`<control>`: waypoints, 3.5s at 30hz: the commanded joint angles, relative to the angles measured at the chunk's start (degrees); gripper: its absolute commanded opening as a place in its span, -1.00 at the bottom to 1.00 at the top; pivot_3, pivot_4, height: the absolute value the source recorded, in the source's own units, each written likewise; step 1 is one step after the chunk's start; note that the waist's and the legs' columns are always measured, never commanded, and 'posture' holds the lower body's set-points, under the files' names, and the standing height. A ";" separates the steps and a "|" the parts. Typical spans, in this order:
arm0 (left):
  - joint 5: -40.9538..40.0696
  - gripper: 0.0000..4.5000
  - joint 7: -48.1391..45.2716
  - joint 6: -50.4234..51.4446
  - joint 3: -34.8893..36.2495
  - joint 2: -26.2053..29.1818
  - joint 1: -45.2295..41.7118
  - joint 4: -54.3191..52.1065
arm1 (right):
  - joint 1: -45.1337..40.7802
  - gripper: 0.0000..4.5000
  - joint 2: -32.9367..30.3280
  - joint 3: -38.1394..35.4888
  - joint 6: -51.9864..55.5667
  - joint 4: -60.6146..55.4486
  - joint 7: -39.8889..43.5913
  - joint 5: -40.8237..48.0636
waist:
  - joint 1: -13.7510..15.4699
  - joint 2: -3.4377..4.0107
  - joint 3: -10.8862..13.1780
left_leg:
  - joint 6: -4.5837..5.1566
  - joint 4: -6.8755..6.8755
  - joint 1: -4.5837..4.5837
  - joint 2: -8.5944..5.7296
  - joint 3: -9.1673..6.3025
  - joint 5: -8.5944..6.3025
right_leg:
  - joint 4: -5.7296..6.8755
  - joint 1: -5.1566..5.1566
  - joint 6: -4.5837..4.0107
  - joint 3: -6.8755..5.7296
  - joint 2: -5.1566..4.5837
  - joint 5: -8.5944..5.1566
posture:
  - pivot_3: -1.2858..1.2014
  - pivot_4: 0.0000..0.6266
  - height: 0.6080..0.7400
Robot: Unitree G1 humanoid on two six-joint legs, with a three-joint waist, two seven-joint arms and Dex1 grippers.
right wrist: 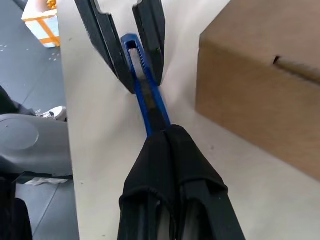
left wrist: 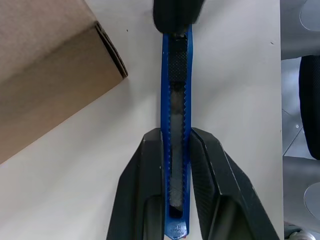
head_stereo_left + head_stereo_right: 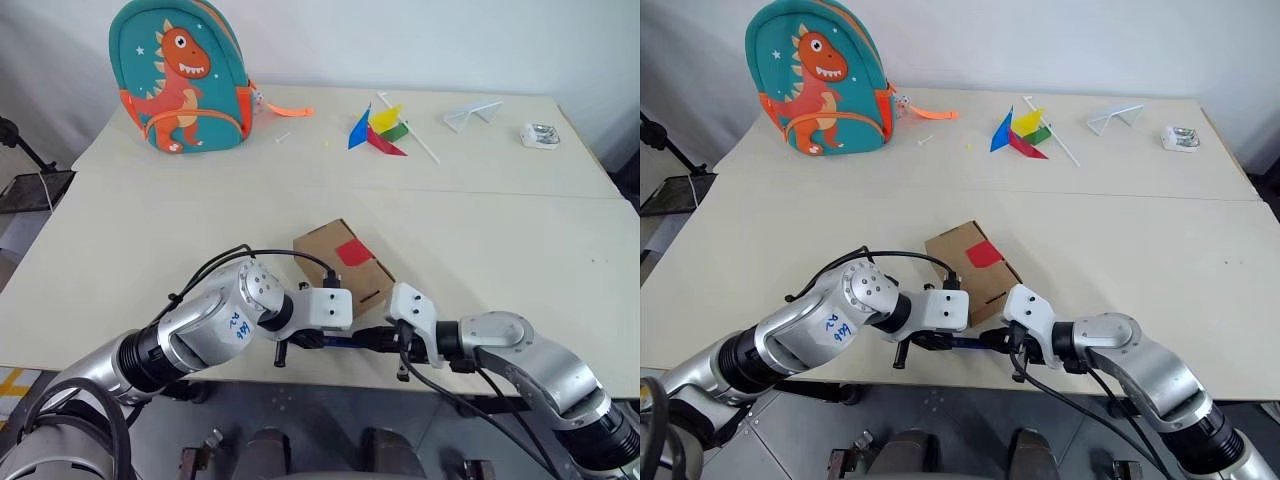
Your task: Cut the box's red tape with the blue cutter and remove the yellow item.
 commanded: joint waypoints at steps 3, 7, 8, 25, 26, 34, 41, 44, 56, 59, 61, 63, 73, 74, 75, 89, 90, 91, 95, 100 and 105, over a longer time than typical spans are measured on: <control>-1.17 -0.82 0.48 1.14 -2.32 0.78 0.38 0.24 | 0.01 -0.98 0.71 0.60 0.01 -0.92 0.88 -0.25 | 0.00 0.00 0.00 | 0.00 0.00 0.00 0.00 0.00 0.00 | 0.02 0.00 0.00 0.00 0.00 0.00 | 0.03 -0.52 1.00; -1.66 -0.82 0.71 1.13 -2.43 0.96 0.14 0.07 | -0.19 -0.98 1.05 1.16 0.59 -0.65 0.85 -0.72 | -0.02 0.00 0.00 | 0.01 0.01 0.00 0.00 0.00 0.00 | 0.02 0.00 0.00 0.00 0.00 0.00 | 0.03 -0.52 1.00; -1.70 -0.82 0.73 1.04 -2.46 0.98 0.10 0.07 | -0.28 -0.98 0.95 1.54 0.58 -0.47 1.08 -1.04 | -0.02 0.00 0.00 | 0.01 0.01 0.00 0.00 0.00 0.00 | 0.02 0.00 0.00 0.00 0.00 0.00 | 0.03 -0.52 1.00; -1.99 -0.82 0.50 -0.93 -3.31 0.87 -0.77 0.62 | -3.26 -0.98 6.03 3.89 -0.35 3.43 2.70 -3.12 | -0.09 0.00 0.00 | 0.00 0.06 0.01 0.00 0.00 -0.01 | 0.10 -0.01 0.00 0.01 0.00 0.00 | 0.03 -0.52 1.00; -2.01 -0.82 0.52 -0.93 -3.30 0.86 -0.75 0.62 | -3.10 -0.98 5.73 3.88 -0.53 3.34 2.92 -3.27 | -0.08 0.00 0.00 | 0.00 0.06 0.01 0.00 0.00 -0.01 | 0.10 -0.01 0.00 0.01 0.00 0.00 | 0.03 -0.52 1.00; -1.78 -0.82 0.40 -2.21 -3.42 0.65 -0.89 1.65 | -1.29 -0.98 4.16 -0.72 0.57 0.80 2.44 -1.33 | 0.00 0.00 0.00 | 0.01 0.09 -0.01 0.00 0.00 -0.01 | 0.09 -0.01 0.00 0.01 0.00 0.00 | 0.03 -0.52 1.00; -1.41 -0.82 0.29 -3.39 -3.61 0.50 -1.04 2.31 | -1.98 -0.98 6.26 1.94 -0.32 3.17 1.64 -3.40 | 0.02 0.00 0.00 | 0.01 0.09 -0.02 0.00 0.00 -0.02 | 0.08 -0.01 0.00 0.01 0.00 0.00 | 0.03 -0.52 1.00; -1.32 -0.82 0.13 -3.60 -3.65 0.63 -1.14 2.51 | -2.69 -0.98 8.04 3.49 -0.14 3.55 1.49 -3.94 | 0.01 0.00 0.00 | 0.02 0.10 0.00 0.00 0.00 -0.02 | 0.10 -0.01 0.00 0.01 0.00 0.00 | 0.03 -0.52 1.00; -1.50 -0.82 0.31 -2.68 -3.44 0.42 -1.03 2.42 | -3.26 -0.98 10.62 5.29 0.14 3.38 1.49 -5.15 | -0.04 0.00 0.00 | 0.01 0.13 0.00 0.00 0.00 -0.02 | 0.14 -0.01 0.00 0.02 0.00 0.00 | 0.03 -0.52 1.00; -1.62 -0.82 0.44 -3.18 -2.89 0.57 -0.53 2.35 | -2.88 -0.98 9.88 3.65 -0.16 2.49 2.11 -4.25 | -0.03 0.00 0.00 | 0.01 0.13 0.00 0.00 0.00 -0.02 | 0.15 -0.01 0.00 0.02 0.00 0.00 | 0.03 -0.52 1.00; -1.78 -0.82 0.10 -5.32 -1.80 1.57 0.46 2.07 | -1.99 -0.98 8.77 0.94 -0.07 0.65 3.32 -2.10 | 0.00 0.00 0.00 | 0.01 0.15 -0.01 0.00 0.00 -0.02 | 0.15 -0.01 0.00 0.02 0.00 0.00 | 0.03 -0.52 1.00; -2.09 -0.82 -0.51 -9.82 0.34 3.24 2.38 1.64 | -0.63 -0.98 6.91 -2.37 0.57 -1.78 4.88 0.90 | -0.05 0.00 0.00 | 0.02 0.14 -0.02 0.00 0.00 -0.03 | 0.13 -0.01 0.00 0.02 0.00 0.00 | 0.03 -0.52 1.00; -7.42 -0.82 -4.05 -47.94 17.87 6.67 14.50 3.22 | 8.18 -0.82 -7.74 -32.20 20.97 -11.47 3.49 39.80 | 0.11 0.01 0.02 | 0.04 0.11 -0.11 0.06 0.01 -0.08 | -0.08 -0.01 -0.03 -0.03 0.00 0.06 | 0.03 -0.52 1.00; -8.05 -0.82 -4.14 -49.29 19.05 6.16 14.59 3.25 | 7.97 -0.72 -9.62 -33.82 22.86 -11.37 1.46 43.38 | 0.20 0.01 0.01 | 0.07 0.20 -0.13 0.06 0.00 -0.10 | -0.11 0.01 -0.04 -0.04 0.00 0.11 | 0.03 -0.52 1.00; -8.16 -0.82 -3.96 -50.66 20.04 5.60 14.54 3.32 | 7.64 -0.57 -11.36 -35.01 24.50 -10.85 -1.19 47.73 | 0.22 0.01 0.02 | 0.12 0.27 -0.15 0.06 0.01 -0.12 | -0.12 0.02 -0.04 -0.03 0.00 0.12 | 0.03 -0.52 1.00; -2.79 -0.82 -2.69 -59.31 20.60 -1.62 6.89 9.23 | -12.34 0.98 -23.33 -14.21 16.48 1.96 -45.63 87.38 | -0.20 -0.07 0.11 | 0.24 0.41 -0.33 0.07 0.05 -0.20 | -0.24 -0.07 0.07 -0.05 -0.01 0.21 | 0.03 -0.52 1.00; -2.36 -0.82 -2.72 -59.53 20.39 -1.98 6.66 9.72 | -13.68 0.98 -22.43 -13.00 16.78 2.93 -46.95 87.38 | -0.15 -0.07 0.11 | 0.23 0.42 -0.33 0.07 0.06 -0.20 | -0.25 -0.07 0.07 -0.04 -0.01 0.22 | 0.03 -0.52 1.00; -2.19 -0.82 -2.72 -59.68 20.24 -2.48 6.47 10.10 | -14.65 0.98 -22.03 -11.96 17.39 3.71 -47.82 87.38 | -0.11 -0.07 0.11 | 0.23 0.43 -0.37 0.07 0.05 -0.20 | -0.25 -0.10 0.07 -0.05 -0.01 0.22 | 0.03 -0.52 1.00; -1.39 -0.82 -2.54 -59.65 19.81 -4.25 5.85 11.03 | -16.08 0.98 -19.54 -9.59 18.85 6.29 -50.78 87.38 | 0.12 -0.06 0.11 | 0.24 0.49 -0.64 0.07 0.02 -0.20 | -0.36 -0.23 0.12 -0.14 -0.01 0.25 | 0.03 -0.52 1.00; -0.51 -0.82 -2.58 -59.23 19.86 -5.39 6.05 11.03 | -14.36 0.98 -18.00 -8.31 19.91 6.36 -52.01 87.38 | 0.09 -0.06 0.11 | 0.24 0.58 -1.03 0.06 0.01 -0.20 | -0.37 -0.58 0.20 -0.18 -0.01 0.33 | 0.03 -0.52 1.00; -0.18 -0.82 -2.60 -58.90 20.05 -5.60 6.25 10.84 | -13.55 0.98 -16.50 -8.01 19.52 6.15 -53.11 87.38 | 0.06 -0.06 0.11 | 0.26 0.60 -1.05 0.06 0.01 -0.18 | -0.27 -0.65 0.15 -0.18 -0.01 0.35 | 0.03 -0.52 1.00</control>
